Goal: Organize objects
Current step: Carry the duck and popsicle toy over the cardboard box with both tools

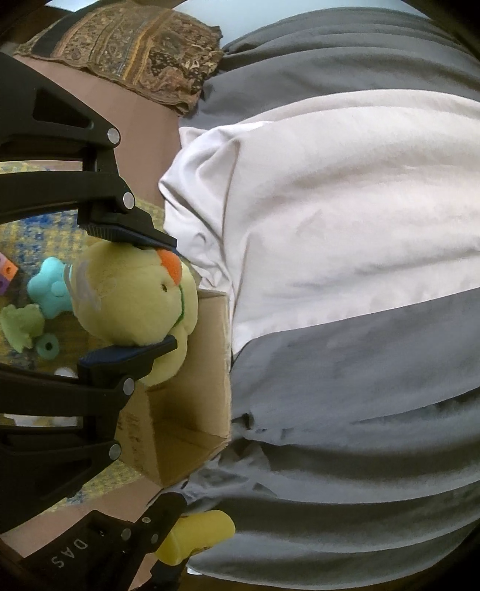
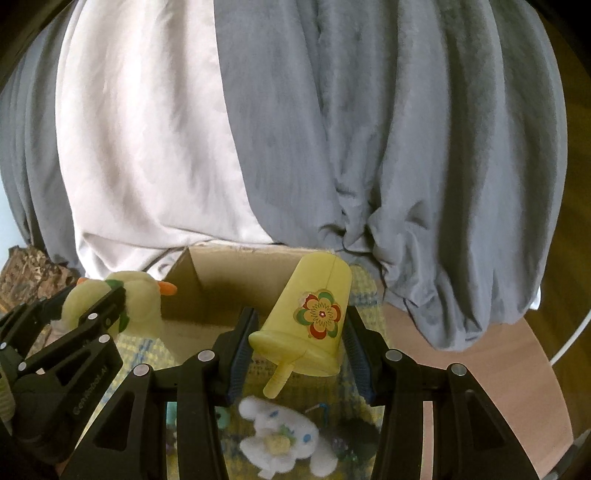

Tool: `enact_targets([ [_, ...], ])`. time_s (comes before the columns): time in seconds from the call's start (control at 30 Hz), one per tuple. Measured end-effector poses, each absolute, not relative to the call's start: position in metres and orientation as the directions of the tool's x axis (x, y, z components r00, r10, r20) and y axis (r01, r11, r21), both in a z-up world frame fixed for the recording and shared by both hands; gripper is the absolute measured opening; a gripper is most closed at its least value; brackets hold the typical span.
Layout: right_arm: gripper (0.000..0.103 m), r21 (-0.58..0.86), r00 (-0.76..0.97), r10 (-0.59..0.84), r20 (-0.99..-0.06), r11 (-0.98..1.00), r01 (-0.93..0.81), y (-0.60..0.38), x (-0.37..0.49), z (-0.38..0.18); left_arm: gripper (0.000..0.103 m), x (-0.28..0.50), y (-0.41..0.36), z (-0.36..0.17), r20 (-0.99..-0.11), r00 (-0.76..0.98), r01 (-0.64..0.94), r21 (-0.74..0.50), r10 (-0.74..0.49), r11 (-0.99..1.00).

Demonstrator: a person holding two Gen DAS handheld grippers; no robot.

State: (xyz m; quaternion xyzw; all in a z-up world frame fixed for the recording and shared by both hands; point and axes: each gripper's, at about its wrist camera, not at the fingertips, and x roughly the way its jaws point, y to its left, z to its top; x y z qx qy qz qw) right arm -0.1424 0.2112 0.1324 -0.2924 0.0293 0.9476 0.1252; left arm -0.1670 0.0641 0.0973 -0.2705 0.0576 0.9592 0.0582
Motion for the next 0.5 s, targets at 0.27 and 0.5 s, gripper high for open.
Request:
enact_targets([
  [0.27,0.047,0.009,-0.783,0.196,-0.590,-0.968,-0.250,0.226,-0.179,0.141,0.046,-0.200,0.069,0.104,-0.548,-0.830,-0.168,0.066,0.105,-0.984],
  [0.5,0.047,-0.001,-0.767,0.194,-0.612,-0.970,-0.245,0.233,-0.205,0.145,0.046,-0.223,0.079,0.105,-0.578,-0.808,-0.189,0.073,0.113,-0.979],
])
